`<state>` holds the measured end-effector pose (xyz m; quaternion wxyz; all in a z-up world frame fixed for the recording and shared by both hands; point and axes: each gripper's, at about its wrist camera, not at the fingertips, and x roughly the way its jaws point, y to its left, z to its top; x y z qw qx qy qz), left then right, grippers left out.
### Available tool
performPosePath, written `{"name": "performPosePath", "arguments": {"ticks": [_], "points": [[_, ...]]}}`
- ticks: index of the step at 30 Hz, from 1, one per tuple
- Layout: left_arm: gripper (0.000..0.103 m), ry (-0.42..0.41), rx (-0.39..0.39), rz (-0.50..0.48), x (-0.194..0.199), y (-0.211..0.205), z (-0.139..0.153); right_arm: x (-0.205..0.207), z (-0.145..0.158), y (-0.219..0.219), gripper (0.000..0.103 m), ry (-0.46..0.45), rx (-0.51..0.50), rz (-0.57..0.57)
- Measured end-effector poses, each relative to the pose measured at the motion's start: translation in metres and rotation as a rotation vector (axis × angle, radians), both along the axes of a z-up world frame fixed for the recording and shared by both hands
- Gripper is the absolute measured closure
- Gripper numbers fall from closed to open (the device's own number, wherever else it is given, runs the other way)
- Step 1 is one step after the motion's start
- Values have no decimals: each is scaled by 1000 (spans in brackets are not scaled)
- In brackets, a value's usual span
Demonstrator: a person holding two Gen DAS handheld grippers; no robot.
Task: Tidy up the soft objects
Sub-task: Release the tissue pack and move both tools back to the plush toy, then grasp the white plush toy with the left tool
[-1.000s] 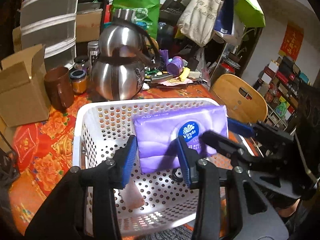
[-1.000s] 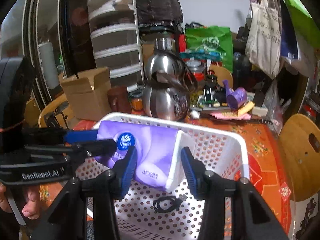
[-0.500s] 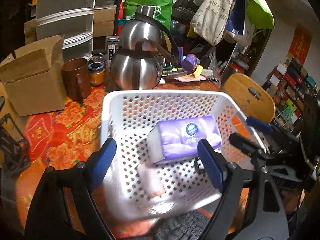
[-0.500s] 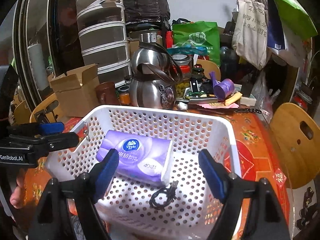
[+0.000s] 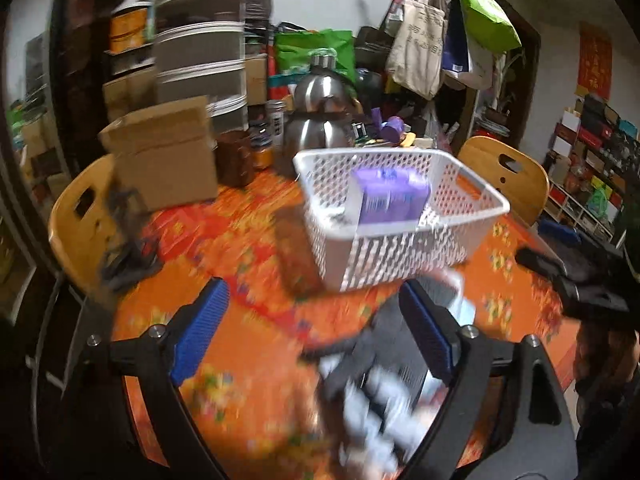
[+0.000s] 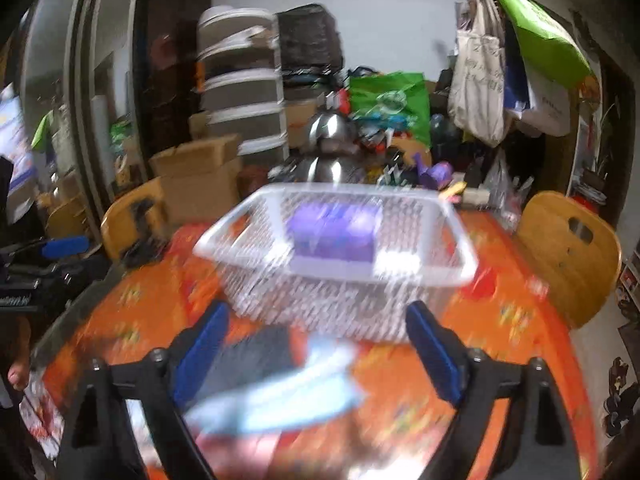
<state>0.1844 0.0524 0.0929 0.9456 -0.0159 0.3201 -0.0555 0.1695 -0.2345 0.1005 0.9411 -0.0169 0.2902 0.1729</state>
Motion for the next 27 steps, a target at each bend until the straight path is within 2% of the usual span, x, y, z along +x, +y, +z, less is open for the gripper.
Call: {"name": "performPosePath", "arguments": {"ticks": [2, 4, 6, 9, 11, 13, 15, 17, 22, 23, 24, 27], "points": [[17, 15, -7, 19, -32, 9, -24, -31, -23, 17, 12, 39, 6, 45], [17, 20, -25, 44, -59, 16, -42, -55, -34, 26, 12, 36, 5, 76], [17, 15, -25, 60, -82, 18, -57, -82, -38, 33, 12, -12, -2, 86], [17, -9, -53, 81, -119, 19, -73, -104, -41, 41, 12, -17, 18, 129], [17, -13, -62, 82, -133, 16, -85, -117, -44, 50, 13, -44, -19, 150], [17, 0, -57, 70, -145, 9, -98, -123, -47, 57, 20, -57, -36, 168], [17, 11, -61, 62, -143, 5, -109, -122, -52, 63, 35, -36, -17, 196], [17, 21, -71, 60, -140, 1, -117, -119, -59, 68, 44, -11, -19, 211], [18, 13, -80, 36, -136, -9, -121, -120, -69, 77, 51, 17, -17, 252], [19, 12, -79, 31, -136, -11, -122, -120, -70, 78, 57, 23, -16, 260], [23, 12, -74, 29, -136, -14, -123, -119, -72, 80, 63, 32, -13, 269], [38, 18, -75, 25, -130, -16, -123, -114, -80, 84, 69, 57, -9, 277]]}}
